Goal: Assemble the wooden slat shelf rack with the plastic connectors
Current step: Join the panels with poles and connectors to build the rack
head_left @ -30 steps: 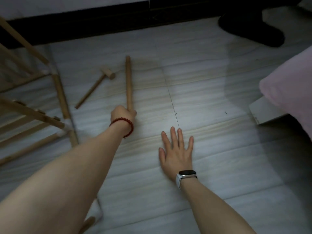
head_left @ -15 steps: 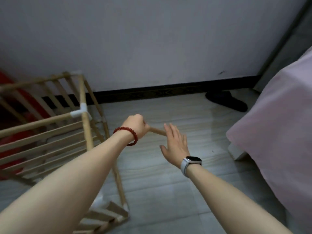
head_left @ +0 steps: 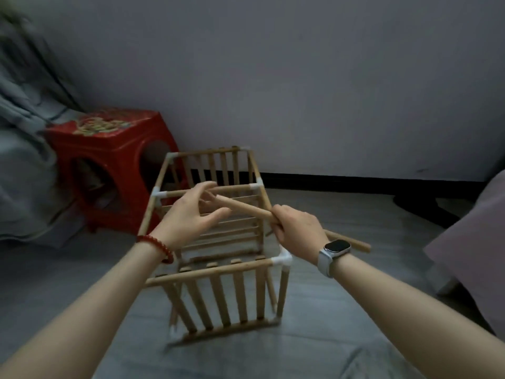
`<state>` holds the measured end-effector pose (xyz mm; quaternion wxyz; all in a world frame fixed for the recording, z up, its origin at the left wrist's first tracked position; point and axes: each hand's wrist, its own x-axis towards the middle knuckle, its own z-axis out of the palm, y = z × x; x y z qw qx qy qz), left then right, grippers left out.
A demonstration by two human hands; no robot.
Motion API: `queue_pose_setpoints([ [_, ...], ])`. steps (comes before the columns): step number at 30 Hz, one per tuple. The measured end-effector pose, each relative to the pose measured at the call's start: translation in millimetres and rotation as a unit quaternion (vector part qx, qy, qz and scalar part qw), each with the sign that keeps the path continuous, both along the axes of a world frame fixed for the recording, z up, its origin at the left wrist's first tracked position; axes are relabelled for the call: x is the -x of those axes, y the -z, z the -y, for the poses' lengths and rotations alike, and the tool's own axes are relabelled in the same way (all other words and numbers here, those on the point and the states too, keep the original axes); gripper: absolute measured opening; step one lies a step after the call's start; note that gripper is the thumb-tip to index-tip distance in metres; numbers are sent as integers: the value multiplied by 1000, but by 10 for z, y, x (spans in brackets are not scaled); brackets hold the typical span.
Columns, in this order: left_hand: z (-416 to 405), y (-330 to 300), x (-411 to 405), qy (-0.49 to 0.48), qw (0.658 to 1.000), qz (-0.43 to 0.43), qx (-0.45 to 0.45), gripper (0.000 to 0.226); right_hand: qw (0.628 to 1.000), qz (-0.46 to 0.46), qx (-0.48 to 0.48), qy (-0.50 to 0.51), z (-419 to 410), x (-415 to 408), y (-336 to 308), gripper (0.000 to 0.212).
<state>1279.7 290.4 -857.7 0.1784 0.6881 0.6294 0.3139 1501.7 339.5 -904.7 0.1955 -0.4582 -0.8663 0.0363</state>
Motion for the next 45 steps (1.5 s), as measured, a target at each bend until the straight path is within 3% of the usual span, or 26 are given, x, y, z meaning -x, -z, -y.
queue_pose_setpoints([
  [4,481,590,842,-127,970,-144,152,65,994,88,55,-27,294,436,180,19],
  [8,799,1083,1280,-93,948,-138,270,62,983,107,139,-47,453,866,496,29],
  [12,834,1270,1316,-90,958,-200,185,33,981,133,133,-37,549,1088,747,31],
  [15,830,1285,1247,-80,928,-334,142,21,983,148,107,-25,553,1092,761,28],
  [17,818,1297,1199,-40,922,-367,120,21,983,157,98,-21,530,1007,726,27],
  [20,756,1180,1010,9,933,-358,43,21,988,135,75,13,455,739,603,21],
  [24,525,835,569,44,961,-273,-16,20,996,13,56,73,305,334,261,17],
  [28,260,482,121,7,984,-177,-37,22,983,-116,25,142,170,84,-176,31],
  [32,-18,31,-299,-26,992,-106,-71,20,972,-179,47,145,178,-140,-285,35],
  [39,-299,-649,-516,-56,991,-62,-104,26,956,-162,228,90,154,-366,-229,54],
  [45,-301,-904,-364,-88,992,-22,-90,26,987,-75,115,83,112,-241,-484,60],
])
